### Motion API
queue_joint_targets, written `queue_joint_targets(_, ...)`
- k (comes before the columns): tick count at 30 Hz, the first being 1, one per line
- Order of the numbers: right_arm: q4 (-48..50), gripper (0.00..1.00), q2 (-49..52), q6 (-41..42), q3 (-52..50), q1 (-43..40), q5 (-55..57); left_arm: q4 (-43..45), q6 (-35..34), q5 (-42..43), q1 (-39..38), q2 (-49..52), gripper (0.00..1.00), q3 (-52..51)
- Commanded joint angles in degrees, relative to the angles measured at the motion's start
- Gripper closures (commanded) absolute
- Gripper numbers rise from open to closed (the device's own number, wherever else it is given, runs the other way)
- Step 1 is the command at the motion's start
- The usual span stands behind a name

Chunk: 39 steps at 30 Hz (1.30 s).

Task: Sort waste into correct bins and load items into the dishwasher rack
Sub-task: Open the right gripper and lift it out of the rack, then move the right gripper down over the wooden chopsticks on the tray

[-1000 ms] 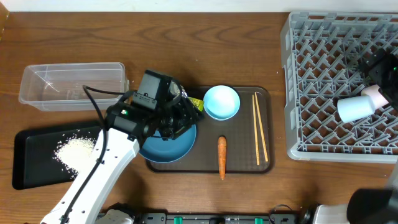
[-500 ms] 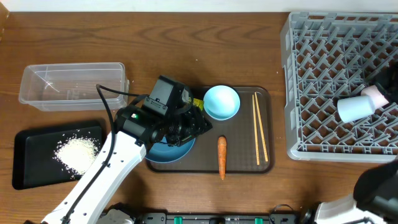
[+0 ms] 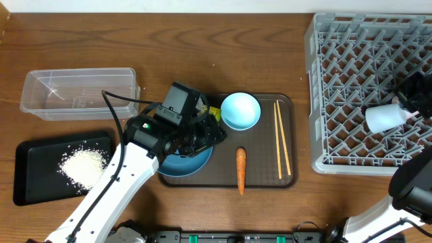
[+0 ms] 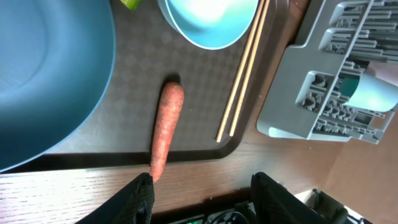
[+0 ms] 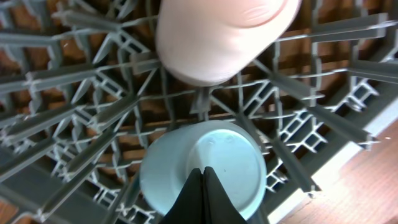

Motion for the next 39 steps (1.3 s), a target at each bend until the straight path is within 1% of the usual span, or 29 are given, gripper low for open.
queue_joint_targets(1, -0.20, 0.99, 0.31, -2.89, -0.24, -0.11, -4.02, -0.24, 0.98, -1.46, -0.13, 0.37, 0.46, 0.02)
queue_joint_targets(4, -0.70, 0.98, 0.31, -5.81, -0.24, -0.07, -8.87, -0.24, 0.98, -1.51, -0.13, 0.37, 0.42, 0.02)
queue_joint_targets(9, -3.74, 0.99, 0.20, -8.44, -0.20, -0.07, -15.19, -0.26, 0.98, -1.95, -0.13, 0.37, 0.41, 0.02)
queue_joint_targets(12, -5.18, 0.99, -0.90, -11.21, -0.17, -0.13, -21.44, -0.50, 1.01, -1.90, -0.13, 0.37, 0.40, 0.02)
queue_joint_targets(13, -5.70, 0.99, -1.73, -11.56, -0.15, -0.13, -23.47, -0.70, 1.03, -1.90, -0.13, 0.37, 0.37, 0.02)
queue_joint_targets(15, -6.43, 0.99, -3.82, -11.98, -0.15, -0.11, -27.28, -0.92, 2.10, -1.57, -0.13, 0.37, 0.37, 0.02)
queue_joint_targets(17, -6.84, 0.99, -7.08, -13.53, -0.15, -0.11, -32.35, -0.94, 4.66, -0.22, -0.13, 0.37, 0.36, 0.02)
queue_joint_targets(21, -8.22, 0.99, -16.00, -16.50, -0.15, 0.28, -40.15, -1.46, 7.93, 0.94, -0.13, 0.37, 0.29, 0.02)
queue_joint_targets(22, -8.72, 0.96, -18.84, -17.03, -0.15, 0.72, -41.07, -1.66, 8.57, 0.94, -0.13, 0.37, 0.27, 0.02)
queue_joint_targets(23, -9.05, 0.91, -21.18, -17.33, -0.15, 1.31, -40.92, -1.88, 8.76, 0.83, -0.13, 0.37, 0.24, 0.02)
queue_joint_targets(25, -9.55, 0.64, -26.03, -18.88, -0.15, 3.19, -40.09, -2.12, 8.76, 0.72, -0.13, 0.37, 0.21, 0.02)
queue_joint_targets(26, -9.94, 0.48, -28.06, -19.06, -0.15, 4.42, -38.97, -2.23, 8.76, 0.72, -0.13, 0.37, 0.19, 0.02)
queue_joint_targets(28, -10.82, 0.26, -32.26, -19.02, -0.17, 7.98, -35.71, -2.40, 8.74, 0.70, -0.13, 0.37, 0.13, 0.02)
queue_joint_targets(29, -11.19, 0.12, -33.79, -18.99, -0.17, 9.86, -34.29, -2.40, 8.74, 0.68, -0.13, 0.37, 0.09, 0.02)
queue_joint_targets(30, -11.67, 0.01, -35.30, -18.97, -0.22, 12.17, -32.61, -2.40, 8.74, 0.37, -0.13, 0.37, 0.07, 0.02)
queue_joint_targets(32, -13.07, 0.01, -37.20, -18.08, -0.26, 16.20, -29.38, -3.06, 8.74, -2.08, -0.13, 0.37, 0.04, 0.02)
queue_joint_targets(36, -17.75, 0.01, -38.91, -13.27, -1.03, 23.89, -21.20, -7.80, 8.72, -8.87, -0.09, 0.37, 0.04, 0.02)
queue_joint_targets(39, -19.30, 0.01, -38.97, -11.78, -3.06, 28.06, -19.50, -10.49, 8.72, -9.84, -0.09, 0.37, 0.04, 0.02)
